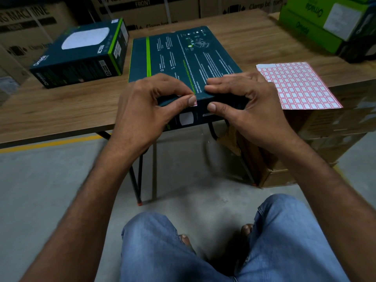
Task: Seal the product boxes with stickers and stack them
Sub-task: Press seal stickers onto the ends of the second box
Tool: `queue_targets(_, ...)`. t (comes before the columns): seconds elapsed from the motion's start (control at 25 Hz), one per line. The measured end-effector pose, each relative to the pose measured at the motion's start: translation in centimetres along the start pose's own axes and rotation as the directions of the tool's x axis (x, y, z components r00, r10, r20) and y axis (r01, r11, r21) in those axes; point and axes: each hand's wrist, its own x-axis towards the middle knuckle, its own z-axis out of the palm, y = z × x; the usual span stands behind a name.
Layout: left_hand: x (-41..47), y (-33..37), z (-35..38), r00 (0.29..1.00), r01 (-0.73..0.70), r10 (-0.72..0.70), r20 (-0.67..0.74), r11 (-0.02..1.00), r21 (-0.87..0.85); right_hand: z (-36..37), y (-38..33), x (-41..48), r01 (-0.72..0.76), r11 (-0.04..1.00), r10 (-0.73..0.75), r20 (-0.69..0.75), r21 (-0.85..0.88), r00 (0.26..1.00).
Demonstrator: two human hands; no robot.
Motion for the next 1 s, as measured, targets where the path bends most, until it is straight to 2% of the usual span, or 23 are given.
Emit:
queue_targets(0.2,0.3,-0.1,-0.3,0.999,-0.044,0.043,0.032,0.999,0.023,0.0,-0.2,-0.2,-0.003,1.0,0.003,-0.009,0.003,1.0)
queue_targets(0.56,-1.1,0.6,1.4,0.982,-0.091,0.113,-0.154,0.986,0.138,-0.2,-0.4,-0.2,-0.009,1.0,0.01,0.015,-0.01,1.0)
queue_targets(0.68,-1.1,0.6,1.1,0.988,-0.04,0.055,-0.145,0.994,0.099,-0.3,-0.3,-0.3,-0.009,1.0,0.009,0.03,-0.008,1.0)
queue_targets(0.84,-1.4,0.1,1.3,0.967,-0.177,0.206,-0.153,0.967,0.183,-0.3,-0.2,-0.2,0.01,1.0,-0.01,0.03,-0.01,0.999)
queue_targets(1.0,-1.8,-0.6,1.8,0.947,-0.25,0.287,-0.143,0.939,0.235,-0.4,-0.1,-0.2,0.005,1.0,-0.004,0.038,-0.023,0.999)
